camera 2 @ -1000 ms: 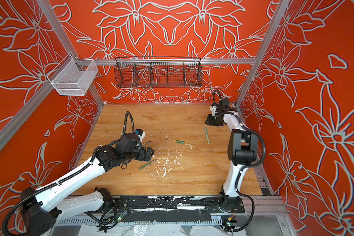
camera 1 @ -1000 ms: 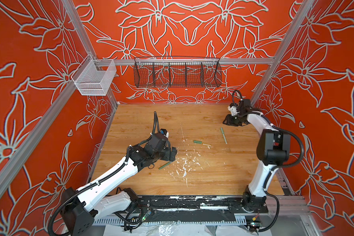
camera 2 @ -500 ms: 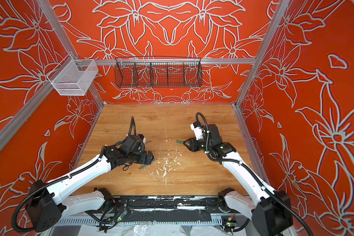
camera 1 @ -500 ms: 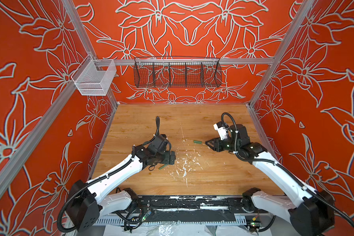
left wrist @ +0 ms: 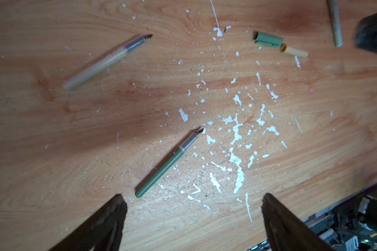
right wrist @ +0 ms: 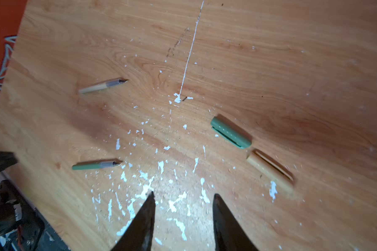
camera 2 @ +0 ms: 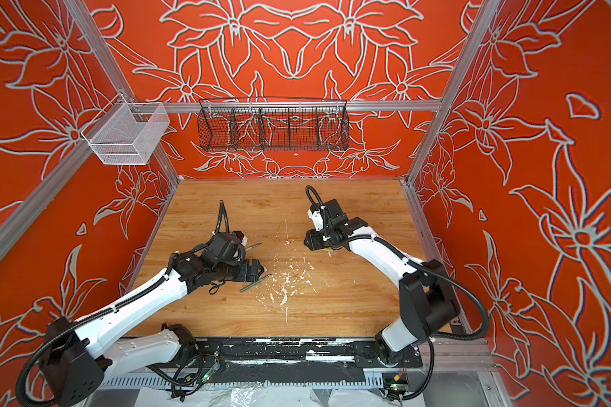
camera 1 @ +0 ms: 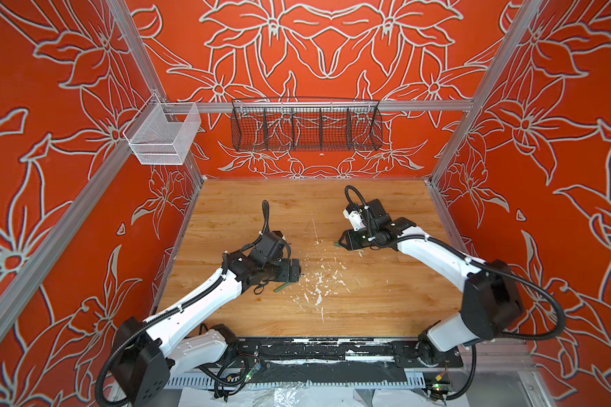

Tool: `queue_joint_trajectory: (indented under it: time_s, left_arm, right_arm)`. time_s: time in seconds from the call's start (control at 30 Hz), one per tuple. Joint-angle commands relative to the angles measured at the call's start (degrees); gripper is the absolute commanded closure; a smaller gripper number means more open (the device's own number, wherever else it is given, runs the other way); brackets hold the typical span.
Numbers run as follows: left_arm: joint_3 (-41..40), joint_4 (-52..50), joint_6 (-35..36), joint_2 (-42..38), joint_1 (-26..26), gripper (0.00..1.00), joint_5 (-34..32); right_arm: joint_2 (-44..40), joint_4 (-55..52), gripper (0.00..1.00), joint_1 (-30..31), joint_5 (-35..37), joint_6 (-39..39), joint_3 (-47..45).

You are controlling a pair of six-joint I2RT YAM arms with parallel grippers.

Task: Insert pens into pen caps
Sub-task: Rotate the pen cap at the center of the table.

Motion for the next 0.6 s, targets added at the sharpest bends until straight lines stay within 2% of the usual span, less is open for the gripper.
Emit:
queue_joint_trajectory:
  time_s: [0.0, 0.27, 0.57]
  left_arm:
    - [-1.7, -0.7, -1.5, -3.8, 0.5, 0.03, -3.1]
    - [-2.6, -1.0, -0.8, -7.8, 0.4, 0.03, -4.0]
    - [-3.5, -1.2, -0.7, -9.8, 0.5, 0.03, -4.2]
  right_arm:
    - [7.1, -0.5, 0.54, 0.4, -0.4, -3.4, 5.3]
    - [16.7, -2.4, 0.52, 0.3, 1.5, -6.4, 13.1]
    - [21.3, -4.4, 0.52, 0.0, 2.6, -7.3, 15.7]
